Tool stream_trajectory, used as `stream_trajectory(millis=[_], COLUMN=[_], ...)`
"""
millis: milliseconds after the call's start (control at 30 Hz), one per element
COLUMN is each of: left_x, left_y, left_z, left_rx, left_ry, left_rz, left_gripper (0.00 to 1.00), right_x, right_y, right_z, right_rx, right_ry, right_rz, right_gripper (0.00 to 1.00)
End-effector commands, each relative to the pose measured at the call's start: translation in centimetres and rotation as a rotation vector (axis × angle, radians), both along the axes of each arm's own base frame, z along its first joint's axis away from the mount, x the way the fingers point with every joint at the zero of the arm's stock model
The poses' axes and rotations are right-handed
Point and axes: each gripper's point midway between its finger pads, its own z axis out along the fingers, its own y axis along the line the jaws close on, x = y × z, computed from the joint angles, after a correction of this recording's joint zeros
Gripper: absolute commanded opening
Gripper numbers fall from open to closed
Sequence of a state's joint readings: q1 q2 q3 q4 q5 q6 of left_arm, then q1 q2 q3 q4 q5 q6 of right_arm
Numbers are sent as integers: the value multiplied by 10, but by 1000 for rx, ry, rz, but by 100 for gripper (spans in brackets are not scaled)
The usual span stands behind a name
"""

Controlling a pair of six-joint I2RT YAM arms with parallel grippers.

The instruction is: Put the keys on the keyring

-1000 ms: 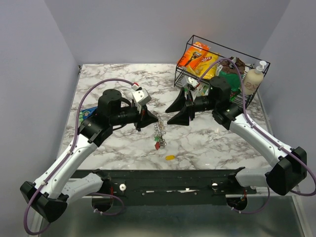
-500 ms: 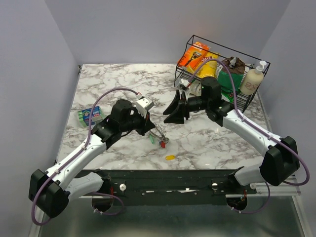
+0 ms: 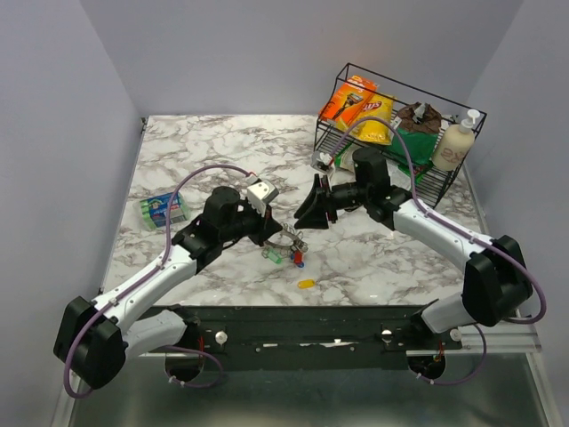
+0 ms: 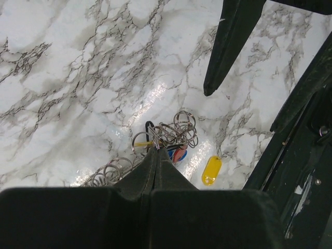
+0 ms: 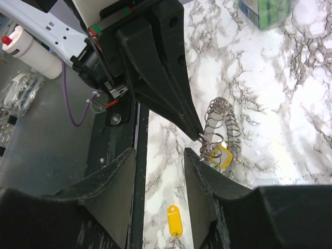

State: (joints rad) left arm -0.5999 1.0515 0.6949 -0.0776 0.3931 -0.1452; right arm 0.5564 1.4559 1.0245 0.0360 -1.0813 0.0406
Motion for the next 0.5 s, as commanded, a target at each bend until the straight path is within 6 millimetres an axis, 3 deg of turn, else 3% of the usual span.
stream_trajectory(millis=[0, 267, 333, 467], left_x=[13, 19, 12, 1], left_y=[-6, -13, -16, -23], left_z=[10, 23, 21, 37], left_rx=[-8, 18, 32, 8], left_ry=[-75, -112, -98, -83], left_rz=[0, -51, -105, -182], left_gripper=[0, 0, 0, 0], right_x=[1, 7, 8, 6], right_y=[2, 4, 5, 7], right_z=[-17, -18, -14, 0], right_rx=[-22, -20, -11, 15], right_ry=[18, 5, -5, -38], right_rz=[-4, -12, -3, 21], right_gripper=[49, 48, 48, 48])
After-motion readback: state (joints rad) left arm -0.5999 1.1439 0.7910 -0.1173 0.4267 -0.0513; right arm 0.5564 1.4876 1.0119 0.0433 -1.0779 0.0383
